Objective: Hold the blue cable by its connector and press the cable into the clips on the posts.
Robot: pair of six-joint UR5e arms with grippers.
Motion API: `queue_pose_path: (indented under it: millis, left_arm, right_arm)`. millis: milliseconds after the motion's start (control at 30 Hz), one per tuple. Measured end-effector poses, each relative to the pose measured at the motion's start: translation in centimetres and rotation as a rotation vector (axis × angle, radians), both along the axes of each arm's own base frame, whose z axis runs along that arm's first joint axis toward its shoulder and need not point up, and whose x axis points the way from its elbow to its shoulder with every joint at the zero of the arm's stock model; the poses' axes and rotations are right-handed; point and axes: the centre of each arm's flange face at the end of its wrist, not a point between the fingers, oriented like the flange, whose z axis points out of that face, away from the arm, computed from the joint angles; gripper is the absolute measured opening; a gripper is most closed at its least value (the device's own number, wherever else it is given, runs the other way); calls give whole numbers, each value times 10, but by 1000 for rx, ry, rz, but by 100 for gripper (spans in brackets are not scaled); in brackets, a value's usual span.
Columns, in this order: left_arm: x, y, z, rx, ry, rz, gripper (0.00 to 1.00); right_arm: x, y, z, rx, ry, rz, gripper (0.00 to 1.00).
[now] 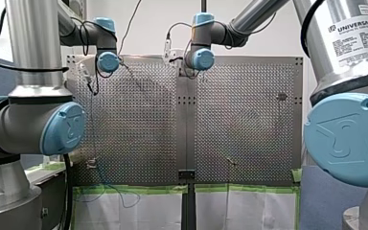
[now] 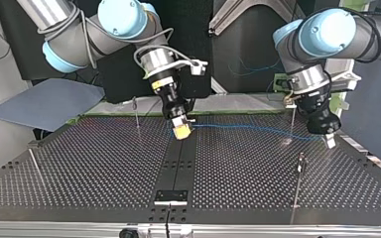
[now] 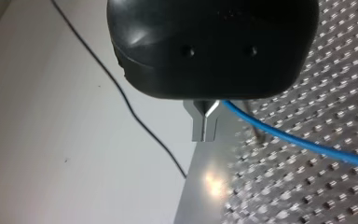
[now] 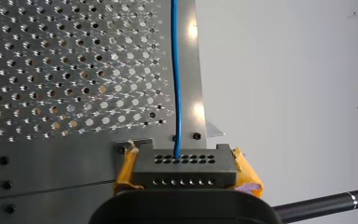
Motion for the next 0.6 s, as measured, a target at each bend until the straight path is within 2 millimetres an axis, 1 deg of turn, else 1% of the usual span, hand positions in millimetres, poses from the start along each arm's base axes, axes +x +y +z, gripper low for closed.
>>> queue_pose_path:
  millis: [133,267,433,600]
  left_arm:
    - [12,13,11,8,-12,6,1]
    - [19,28,16,12,-16,31,1]
    - [29,46,12,23,-6,49,1]
    - [38,51,5,32,0,38,1]
  right_arm:
    - [0,-1,2,-3,-3,1,0]
    - [1,-2,2,-5,-3,4,0]
    - [2,-3,1,-6,-3,9,0]
    - [4,-5,-3,-3,1,11,0]
